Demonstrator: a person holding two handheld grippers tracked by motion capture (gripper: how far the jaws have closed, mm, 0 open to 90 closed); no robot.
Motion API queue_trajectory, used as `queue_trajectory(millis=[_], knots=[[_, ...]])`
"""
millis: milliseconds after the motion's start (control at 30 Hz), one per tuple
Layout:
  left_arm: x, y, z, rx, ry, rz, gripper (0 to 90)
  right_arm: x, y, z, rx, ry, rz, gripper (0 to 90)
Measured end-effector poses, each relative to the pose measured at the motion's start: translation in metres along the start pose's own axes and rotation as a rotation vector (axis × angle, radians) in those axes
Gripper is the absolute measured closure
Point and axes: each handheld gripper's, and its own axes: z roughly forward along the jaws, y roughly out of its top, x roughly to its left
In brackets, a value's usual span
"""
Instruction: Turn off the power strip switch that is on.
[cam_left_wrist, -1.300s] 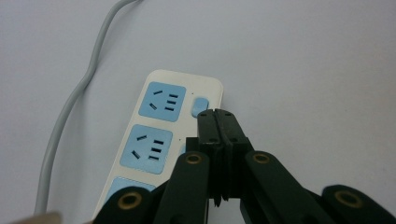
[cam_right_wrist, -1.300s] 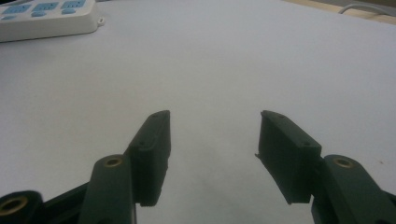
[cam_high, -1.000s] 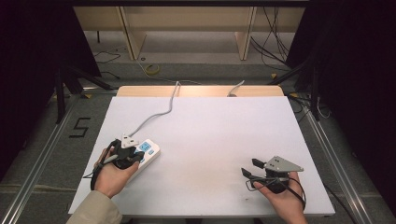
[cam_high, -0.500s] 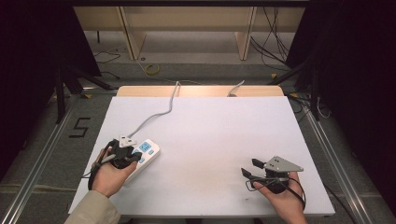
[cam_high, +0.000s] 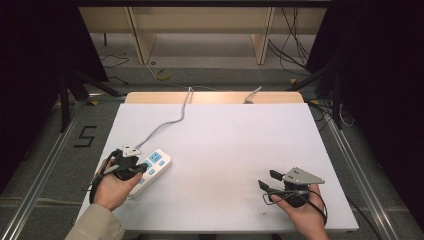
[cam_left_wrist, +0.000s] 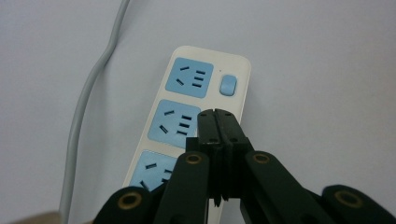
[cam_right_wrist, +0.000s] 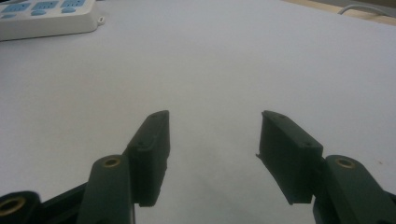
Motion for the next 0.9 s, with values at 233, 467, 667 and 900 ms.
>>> queue_trajectory(millis=[233,467,667,900], knots=[[0.004,-0.001,-0.001,0.010,0.000,-0.005,89.4,0.000,0.000,0.000,0.000,0.002,0.002,44.1],[0.008,-0.003,-0.001,0.023,0.001,-0.010,89.4,0.000,0.000,0.000,0.001,0.000,0.000,44.1],[0.011,-0.004,-0.002,0.034,0.000,-0.014,89.4,0.000,0.000,0.000,0.000,0.000,0.001,44.1],[0.017,-0.006,-0.002,0.052,0.002,-0.024,89.4,0.000,0.000,0.000,0.000,-0.001,0.001,44.1]])
